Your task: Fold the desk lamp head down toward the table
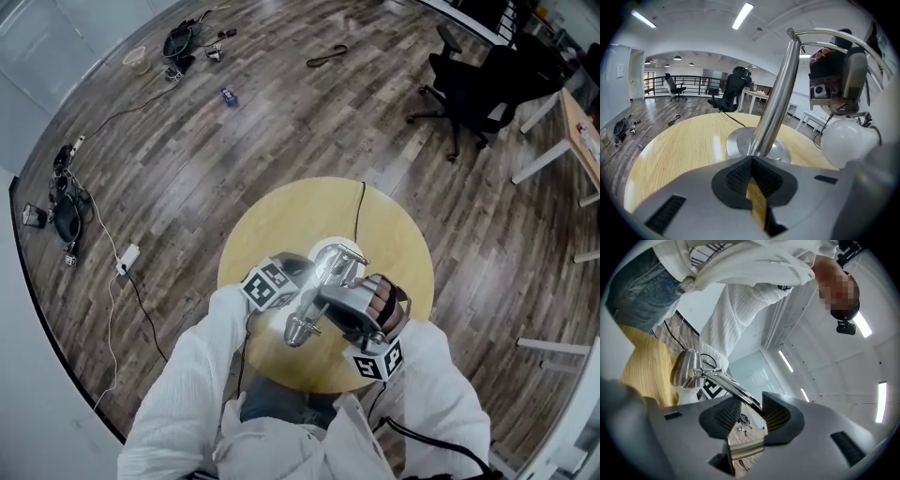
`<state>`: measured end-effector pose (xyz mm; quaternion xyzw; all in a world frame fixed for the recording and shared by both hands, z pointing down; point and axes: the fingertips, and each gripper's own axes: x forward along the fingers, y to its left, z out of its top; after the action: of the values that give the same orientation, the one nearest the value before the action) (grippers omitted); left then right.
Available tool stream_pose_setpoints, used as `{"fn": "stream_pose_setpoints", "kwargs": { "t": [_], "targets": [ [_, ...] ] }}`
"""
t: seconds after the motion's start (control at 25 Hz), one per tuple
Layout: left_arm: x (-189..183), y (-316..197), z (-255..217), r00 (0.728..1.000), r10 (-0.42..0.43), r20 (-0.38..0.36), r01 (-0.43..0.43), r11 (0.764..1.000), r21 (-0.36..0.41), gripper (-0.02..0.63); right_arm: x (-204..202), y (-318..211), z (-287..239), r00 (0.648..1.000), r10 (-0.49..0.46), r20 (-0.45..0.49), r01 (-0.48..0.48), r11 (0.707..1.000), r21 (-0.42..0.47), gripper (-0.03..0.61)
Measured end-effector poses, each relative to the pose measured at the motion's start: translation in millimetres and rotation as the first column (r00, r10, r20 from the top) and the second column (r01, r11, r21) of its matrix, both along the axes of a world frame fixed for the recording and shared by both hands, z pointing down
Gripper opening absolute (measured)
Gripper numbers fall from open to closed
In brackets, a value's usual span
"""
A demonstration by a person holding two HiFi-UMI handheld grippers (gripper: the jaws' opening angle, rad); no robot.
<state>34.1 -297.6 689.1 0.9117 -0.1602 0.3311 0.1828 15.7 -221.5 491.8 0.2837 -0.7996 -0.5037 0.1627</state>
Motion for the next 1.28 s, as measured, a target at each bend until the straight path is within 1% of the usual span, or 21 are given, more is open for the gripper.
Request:
{"fn": "stream_pose_setpoints", "kwargs": {
  "t": [0.12,0.32,0.4,0.52,0.68,0.84,1.16,1.28],
  "targets": [
    [-0.2,-2.7,0.4,1.000,0.003,-0.003,-0.003,1.000,0.003,0.000,-0.9,-1.1,-1.2,0.999,-0.044,0.012,0.044,0.999,0.022,0.138],
    [4.6,-0.4,3.1,1.000,0.012,0.018,-0.012,1.000,-0.003,0.000,5.4,1.7,7.4,0.995,-0.097,-0.025,0.098,0.994,0.056,0.138],
    [5.5,0.6,3.8,1.000,0.017,0.024,-0.017,1.000,-0.009,0.000,5.7,3.7,10.2,0.991,-0.122,-0.051,0.127,0.987,0.102,0.138],
    [6.8,-1.4,2.7,0.999,0.025,0.034,-0.024,1.000,-0.012,0.000,6.9,1.3,17.2,0.983,-0.141,-0.115,0.160,0.972,0.171,0.138],
    [7.2,-0.4,4.0,0.999,0.029,0.033,-0.029,1.000,-0.012,0.000,10.8,-2.3,27.5,0.975,-0.143,-0.172,0.178,0.961,0.210,0.138],
    [7.8,-1.6,8.1,0.998,0.045,0.045,-0.046,0.999,0.022,0.000,18.9,-1.0,40.8,0.969,-0.128,-0.212,0.179,0.954,0.240,0.138],
    [7.2,-0.7,5.9,0.997,0.055,0.057,-0.057,0.997,0.042,0.000,15.3,-0.7,34.3,0.966,-0.111,-0.233,0.177,0.942,0.286,0.138],
    [6.5,-0.3,5.4,0.997,0.046,0.053,-0.049,0.998,0.041,0.000,13.8,-1.0,29.9,0.967,-0.070,-0.246,0.147,0.939,0.310,0.138]
  ]
}}
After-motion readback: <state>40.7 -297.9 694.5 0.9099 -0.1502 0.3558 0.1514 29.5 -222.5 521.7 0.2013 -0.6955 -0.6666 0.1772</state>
